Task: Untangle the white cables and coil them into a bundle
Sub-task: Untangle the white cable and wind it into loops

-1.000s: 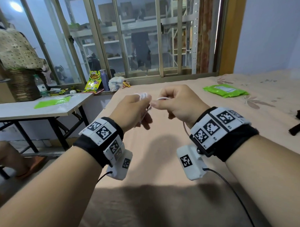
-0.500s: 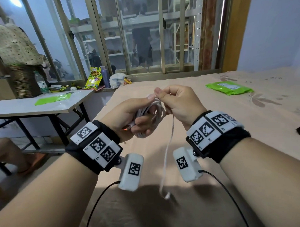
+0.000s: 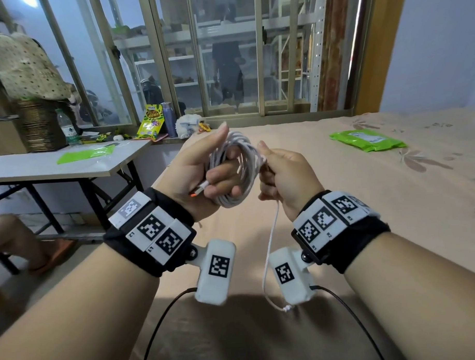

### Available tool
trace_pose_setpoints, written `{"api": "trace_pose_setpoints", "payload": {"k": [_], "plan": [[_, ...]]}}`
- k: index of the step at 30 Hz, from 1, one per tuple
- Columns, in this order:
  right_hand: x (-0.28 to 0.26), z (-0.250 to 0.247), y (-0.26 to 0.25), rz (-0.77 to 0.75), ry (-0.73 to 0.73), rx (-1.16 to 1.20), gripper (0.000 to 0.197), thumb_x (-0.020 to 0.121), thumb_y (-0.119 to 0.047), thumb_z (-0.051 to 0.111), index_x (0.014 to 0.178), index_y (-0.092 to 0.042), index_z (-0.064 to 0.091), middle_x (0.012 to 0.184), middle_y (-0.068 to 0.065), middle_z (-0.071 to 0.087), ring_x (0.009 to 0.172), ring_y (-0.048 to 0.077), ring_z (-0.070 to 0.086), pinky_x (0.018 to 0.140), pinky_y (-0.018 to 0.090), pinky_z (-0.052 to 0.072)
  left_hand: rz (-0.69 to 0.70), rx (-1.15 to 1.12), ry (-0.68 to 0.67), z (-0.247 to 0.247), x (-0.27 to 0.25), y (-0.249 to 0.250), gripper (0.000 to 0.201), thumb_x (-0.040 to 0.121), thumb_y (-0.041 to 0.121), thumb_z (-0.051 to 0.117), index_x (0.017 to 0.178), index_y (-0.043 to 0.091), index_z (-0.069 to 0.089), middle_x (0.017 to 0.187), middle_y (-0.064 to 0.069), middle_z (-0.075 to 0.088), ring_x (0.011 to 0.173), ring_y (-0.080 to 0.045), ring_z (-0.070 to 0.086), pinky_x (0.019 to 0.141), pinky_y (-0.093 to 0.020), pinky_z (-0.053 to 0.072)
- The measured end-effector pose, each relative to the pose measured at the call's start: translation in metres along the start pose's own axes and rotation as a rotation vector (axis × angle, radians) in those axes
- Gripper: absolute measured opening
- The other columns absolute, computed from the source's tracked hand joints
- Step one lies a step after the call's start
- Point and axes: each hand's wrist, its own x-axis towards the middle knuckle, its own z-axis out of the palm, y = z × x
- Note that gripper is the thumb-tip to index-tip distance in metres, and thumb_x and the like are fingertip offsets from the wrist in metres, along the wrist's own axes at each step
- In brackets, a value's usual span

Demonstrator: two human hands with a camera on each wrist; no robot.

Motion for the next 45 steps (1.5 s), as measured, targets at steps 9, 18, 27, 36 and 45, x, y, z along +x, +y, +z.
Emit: {"api": "trace_pose_setpoints", "payload": {"k": [9, 18, 27, 36, 45], "plan": [[-0.014, 0.023, 0.014, 0.079, -0.049, -0.137, 0.042, 0.099, -0.038, 0.044, 0.065, -0.012, 0.047, 0.046, -0.001, 0.035, 0.036, 0.015, 0.025, 0.041, 0.022, 0.024, 0.195, -0.310, 0.177, 0.009, 0.012, 0.011, 0.042, 0.091, 0.051, 0.049, 0.069, 0.015, 0.048, 0.037, 0.008, 0.032, 0.029, -0.005, 0.032, 0.049, -0.019, 0.043], [-0.030, 0.025, 0.014, 0.013, -0.192, -0.434, 0.041, 0.092, -0.033, 0.057, 0.056, -0.013, 0.059, 0.051, 0.010, 0.039, 0.039, 0.020, 0.034, 0.041, 0.027, 0.038, 0.363, 0.293, 0.615, -0.009, 0.027, 0.000, 0.022, 0.093, 0.026, 0.061, 0.077, 0.015, 0.051, 0.049, 0.004, 0.048, 0.038, -0.010, 0.043, 0.054, -0.026, 0.042], [-0.019, 0.013, -0.029, -0.211, -0.222, -0.385, 0.030, 0.096, -0.019, 0.054, 0.073, -0.002, 0.063, 0.039, -0.008, 0.046, 0.033, 0.004, 0.042, 0.040, 0.023, 0.039, 0.092, 0.855, 0.568, -0.019, 0.022, -0.014, 0.066, 0.095, 0.055, 0.043, 0.076, -0.005, 0.061, 0.054, -0.016, 0.060, 0.044, -0.025, 0.054, 0.041, -0.022, 0.027], [-0.004, 0.005, -0.027, -0.375, -0.025, -0.395, 0.042, 0.090, -0.026, 0.065, 0.057, 0.000, 0.061, 0.034, -0.009, 0.044, 0.030, 0.004, 0.039, 0.041, 0.017, 0.032, -0.186, 0.599, 0.241, -0.004, 0.014, -0.012, 0.082, 0.089, 0.074, 0.020, 0.063, 0.004, 0.053, 0.040, -0.010, 0.039, 0.028, -0.019, 0.032, 0.037, -0.021, 0.032], [0.007, -0.010, -0.004, -0.180, -0.005, -0.093, 0.041, 0.082, -0.035, 0.070, 0.053, -0.012, 0.054, 0.048, 0.002, 0.046, 0.043, 0.014, 0.043, 0.045, 0.021, 0.037, -0.174, 0.406, 0.000, 0.004, 0.006, -0.015, 0.046, 0.090, 0.050, 0.046, 0.068, 0.010, 0.045, 0.034, 0.002, 0.027, 0.025, -0.012, 0.021, 0.046, -0.033, 0.017]]}}
